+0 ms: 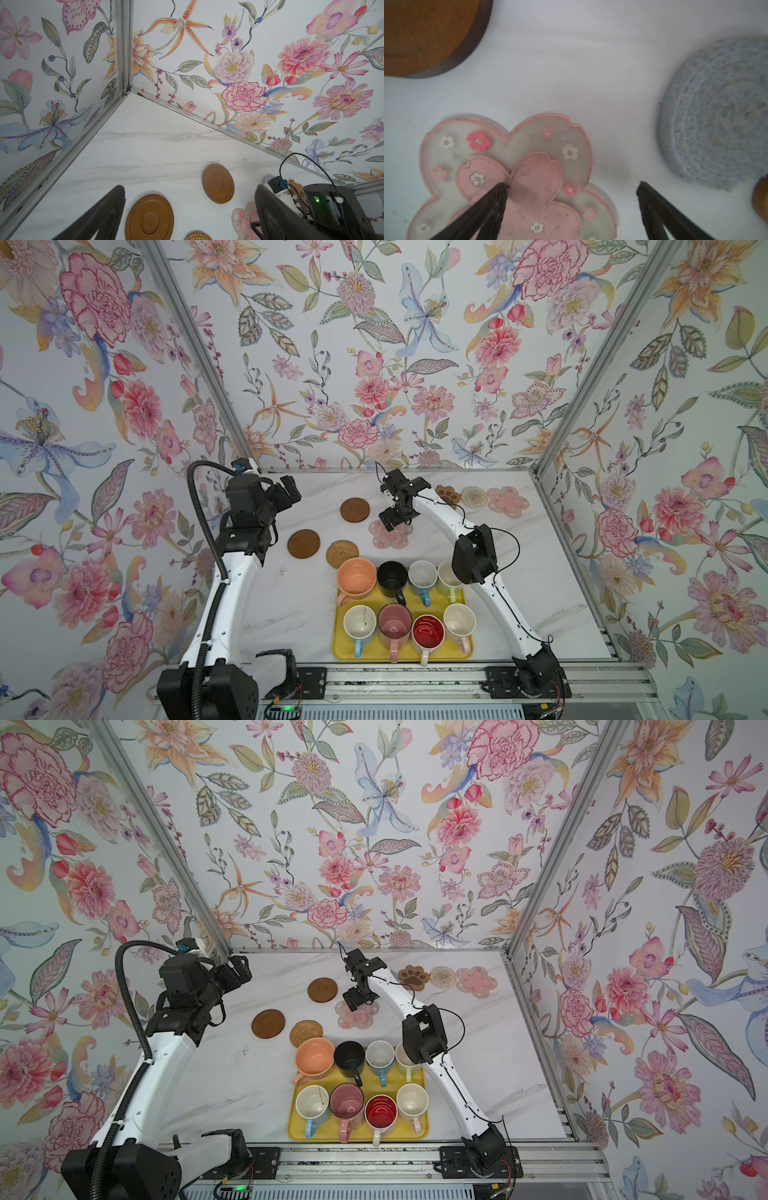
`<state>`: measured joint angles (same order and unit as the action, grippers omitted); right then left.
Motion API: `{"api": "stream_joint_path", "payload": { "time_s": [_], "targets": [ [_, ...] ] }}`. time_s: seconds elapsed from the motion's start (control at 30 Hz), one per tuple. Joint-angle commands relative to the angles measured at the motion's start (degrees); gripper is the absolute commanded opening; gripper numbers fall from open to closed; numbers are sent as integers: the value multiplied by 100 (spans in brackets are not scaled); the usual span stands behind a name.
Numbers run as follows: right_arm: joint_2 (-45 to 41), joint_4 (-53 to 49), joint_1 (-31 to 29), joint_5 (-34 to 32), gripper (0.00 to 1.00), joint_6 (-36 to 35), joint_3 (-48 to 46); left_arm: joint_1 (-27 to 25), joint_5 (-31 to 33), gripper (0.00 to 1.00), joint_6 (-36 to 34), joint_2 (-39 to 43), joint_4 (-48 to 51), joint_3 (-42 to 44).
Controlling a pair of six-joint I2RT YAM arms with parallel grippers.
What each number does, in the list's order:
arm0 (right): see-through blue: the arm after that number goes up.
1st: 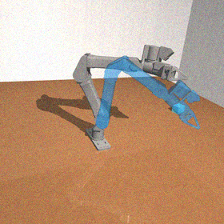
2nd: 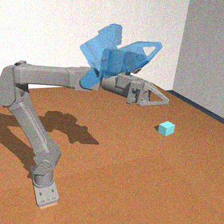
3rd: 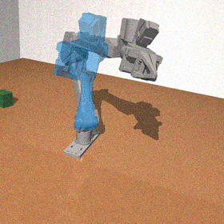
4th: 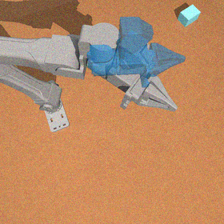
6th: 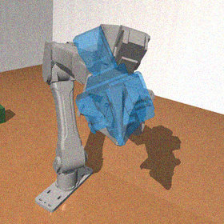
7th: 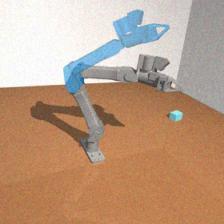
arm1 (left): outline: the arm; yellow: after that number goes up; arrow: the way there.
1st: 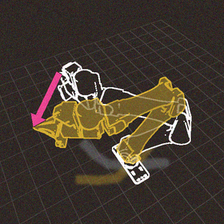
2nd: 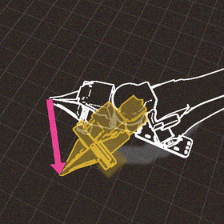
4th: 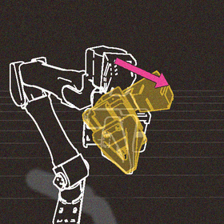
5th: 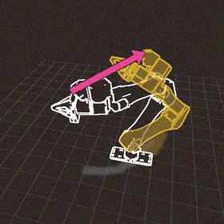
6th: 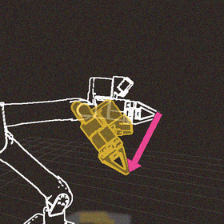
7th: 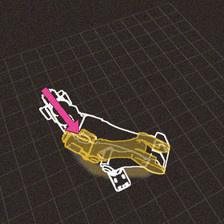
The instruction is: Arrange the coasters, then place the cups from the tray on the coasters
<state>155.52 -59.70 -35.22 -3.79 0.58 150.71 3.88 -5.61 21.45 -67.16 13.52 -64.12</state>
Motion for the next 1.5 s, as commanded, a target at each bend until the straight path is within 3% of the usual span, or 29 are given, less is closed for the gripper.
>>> {"api": "stream_joint_path", "payload": {
  "time_s": [0.0, 0.13, 0.33, 0.6, 0.87, 1.47],
  "targets": [
    [-150, 139, 122, -45, 99, 295, 92, 69, -24, 99, 34, 128, 67, 62],
    [-869, 203, 159, 270, 99, 145, -500, 69, 19, 99, 22, 174, 75, 96],
    [-1751, 250, 181, 711, 99, -770, -1998, 67, 97, 99, -8, 112, 109, 55],
    [-2177, 428, 321, 1055, 99, -1485, -3072, 73, 168, 99, -14, -85, 199, -133],
    [-2243, 497, 280, 940, 99, -1861, -3480, 69, 252, 99, 0, -133, 248, -186],
    [-1748, 500, -15, 536, 99, -2038, -3264, 69, 342, 99, -103, 62, 310, -155]
  ]
}}
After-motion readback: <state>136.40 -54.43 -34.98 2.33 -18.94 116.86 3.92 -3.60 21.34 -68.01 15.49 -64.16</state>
